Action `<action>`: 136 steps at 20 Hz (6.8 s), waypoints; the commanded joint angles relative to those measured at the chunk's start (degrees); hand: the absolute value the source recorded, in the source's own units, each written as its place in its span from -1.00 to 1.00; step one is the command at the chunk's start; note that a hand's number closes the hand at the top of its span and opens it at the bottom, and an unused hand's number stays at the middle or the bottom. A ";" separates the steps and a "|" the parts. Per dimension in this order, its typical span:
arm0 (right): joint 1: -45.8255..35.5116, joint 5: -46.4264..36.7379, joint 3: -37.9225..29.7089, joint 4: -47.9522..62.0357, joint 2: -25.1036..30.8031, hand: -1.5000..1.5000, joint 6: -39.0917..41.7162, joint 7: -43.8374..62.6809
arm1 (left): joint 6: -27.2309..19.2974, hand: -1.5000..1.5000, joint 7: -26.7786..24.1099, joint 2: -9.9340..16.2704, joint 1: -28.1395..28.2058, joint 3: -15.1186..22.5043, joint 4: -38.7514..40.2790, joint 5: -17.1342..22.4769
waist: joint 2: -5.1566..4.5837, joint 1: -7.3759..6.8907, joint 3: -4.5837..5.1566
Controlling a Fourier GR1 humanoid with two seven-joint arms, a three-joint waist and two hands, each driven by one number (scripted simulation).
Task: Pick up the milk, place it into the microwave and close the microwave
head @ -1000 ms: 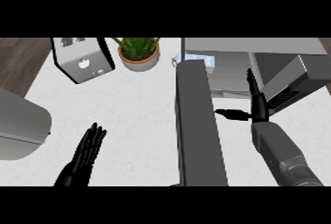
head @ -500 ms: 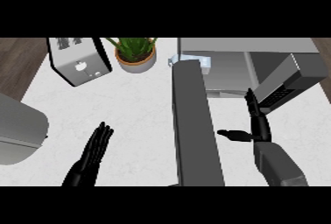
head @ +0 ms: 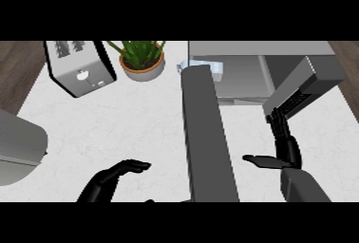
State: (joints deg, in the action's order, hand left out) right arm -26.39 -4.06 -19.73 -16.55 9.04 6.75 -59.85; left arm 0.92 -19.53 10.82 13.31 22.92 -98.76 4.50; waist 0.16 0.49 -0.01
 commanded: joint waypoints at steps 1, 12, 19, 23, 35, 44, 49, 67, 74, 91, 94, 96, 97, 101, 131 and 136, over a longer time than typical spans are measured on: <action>2.57 2.72 -0.51 -4.42 1.74 -1.00 9.03 -3.07 | -0.05 1.00 1.72 0.93 -1.32 0.50 1.39 -2.77 | 0.06 0.11 0.04; 20.64 6.21 4.48 -26.75 1.76 -1.00 13.17 1.29 | 2.12 1.00 3.45 0.96 -9.31 8.65 11.56 -14.65 | 0.35 1.65 0.18; 31.15 12.96 5.29 -47.17 4.89 -1.00 16.81 11.82 | 0.25 1.00 6.95 -10.47 -17.58 12.99 22.25 -18.20 | 0.14 1.76 0.17; 37.83 15.67 7.54 -60.75 2.76 -1.00 15.85 17.70 | -6.29 1.00 4.82 -10.68 -20.46 20.42 27.81 -15.04 | 0.02 1.79 0.20; 40.39 22.90 9.27 -74.14 7.09 -1.00 20.90 26.44 | -21.59 1.00 6.99 -10.79 -42.89 33.61 39.35 4.40 | -1.00 6.48 0.34; 39.62 25.57 9.38 -78.40 9.42 -1.00 23.33 28.19 | -30.24 1.00 3.53 -10.79 -48.65 28.29 39.43 14.37 | -2.45 11.61 0.70; 37.77 26.69 8.92 -80.55 10.28 -1.00 23.31 28.82 | -33.90 -1.00 -1.07 -10.80 -52.36 25.58 40.11 18.41 | -3.06 13.62 0.65; 32.48 35.69 8.13 -81.94 14.51 -1.00 27.23 33.77 | -38.01 -1.00 -6.62 -10.82 -64.93 22.16 49.27 28.66 | -5.07 19.51 0.31; 30.33 38.05 8.75 -81.65 15.79 -1.00 28.07 35.81 | -38.57 -1.00 -9.07 -10.81 -66.84 22.62 51.45 31.40 | -5.75 20.43 0.24; 27.24 42.62 7.17 -81.15 19.63 -1.00 28.41 39.48 | -39.65 -1.00 -14.38 -10.80 -68.51 23.89 54.84 37.06 | -6.09 22.97 0.22; 26.77 43.21 7.43 -81.05 19.55 -1.00 28.32 39.82 | -39.91 -1.00 -15.32 -10.80 -69.34 23.85 55.40 37.72 | -6.10 22.93 0.15; 26.12 43.97 6.78 -81.40 20.59 -1.00 28.45 40.28 | -39.84 -1.00 -15.43 -10.80 -68.74 24.36 55.64 38.60 | -5.99 23.37 0.23; 26.80 43.90 7.35 -80.94 20.43 -1.00 28.80 40.60 | -40.15 -1.00 -15.68 -10.80 -69.11 24.33 55.54 38.89 | -6.09 23.74 0.14; 26.00 45.02 6.70 -80.61 20.96 -1.00 28.50 41.02 | -40.16 -1.00 -16.96 -10.79 -68.73 24.67 56.50 39.87 | -6.23 23.45 0.12; 24.61 50.53 6.83 -80.59 24.76 -1.00 30.30 45.06 | -45.05 -1.00 -15.15 -5.19 -71.66 30.34 68.01 40.48 | -5.50 21.28 -0.91; 24.77 51.14 6.00 -80.92 25.25 -1.00 29.60 45.41 | -45.69 -1.00 -12.52 -6.26 -73.77 31.24 69.46 40.27 | -5.17 20.16 -0.77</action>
State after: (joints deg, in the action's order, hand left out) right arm -1.84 46.60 -13.29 -97.57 33.92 36.62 -14.79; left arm -41.37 -38.36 1.46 -57.33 55.19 -39.17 44.69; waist -4.08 21.52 -0.64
